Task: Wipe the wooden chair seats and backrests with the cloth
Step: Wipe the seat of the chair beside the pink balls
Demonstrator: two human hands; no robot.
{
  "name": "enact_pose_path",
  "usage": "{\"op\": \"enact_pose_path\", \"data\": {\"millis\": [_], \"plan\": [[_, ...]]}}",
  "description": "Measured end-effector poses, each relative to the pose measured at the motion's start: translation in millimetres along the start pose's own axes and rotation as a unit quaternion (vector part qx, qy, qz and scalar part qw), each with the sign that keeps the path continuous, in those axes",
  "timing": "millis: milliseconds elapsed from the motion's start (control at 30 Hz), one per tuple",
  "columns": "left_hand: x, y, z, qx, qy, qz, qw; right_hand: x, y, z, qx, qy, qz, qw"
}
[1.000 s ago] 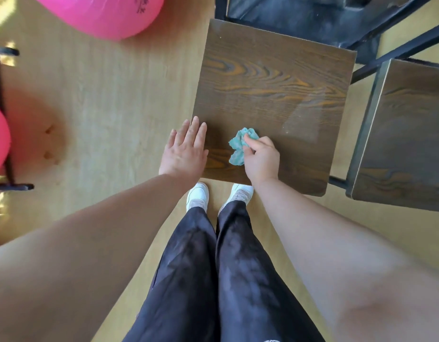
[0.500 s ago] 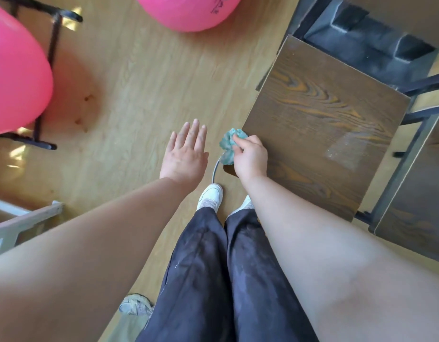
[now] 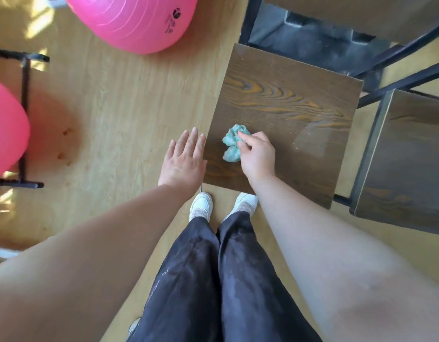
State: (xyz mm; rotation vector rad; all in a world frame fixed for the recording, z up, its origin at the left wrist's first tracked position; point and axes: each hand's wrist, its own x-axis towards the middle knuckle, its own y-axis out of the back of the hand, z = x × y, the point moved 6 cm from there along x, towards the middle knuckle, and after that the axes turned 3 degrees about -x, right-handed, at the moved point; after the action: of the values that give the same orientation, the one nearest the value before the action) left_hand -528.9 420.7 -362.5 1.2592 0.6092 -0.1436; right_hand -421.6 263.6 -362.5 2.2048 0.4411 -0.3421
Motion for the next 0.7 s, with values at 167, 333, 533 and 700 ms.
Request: {"op": "enact_pose_path", "data": {"millis": [167, 333, 533, 700], "plan": [[30, 13, 75, 0.025, -0.072, 0.0, 0.997, 18, 80, 55, 0.014, -0.052, 0.074, 0.996], [54, 16, 147, 0.051, -0.143, -0.006, 0.988, 21, 146, 130, 0.003, -0.134, 0.136, 0.982], [74, 7, 201, 0.082, -0.18, -0.026, 0.98, 18, 170, 189, -0.002, -0.184, 0.143, 0.972], [85, 2, 202, 0.105, -0.173, -0.033, 0.979, 25, 148, 192, 0.017, -0.194, 0.134, 0.972]]}}
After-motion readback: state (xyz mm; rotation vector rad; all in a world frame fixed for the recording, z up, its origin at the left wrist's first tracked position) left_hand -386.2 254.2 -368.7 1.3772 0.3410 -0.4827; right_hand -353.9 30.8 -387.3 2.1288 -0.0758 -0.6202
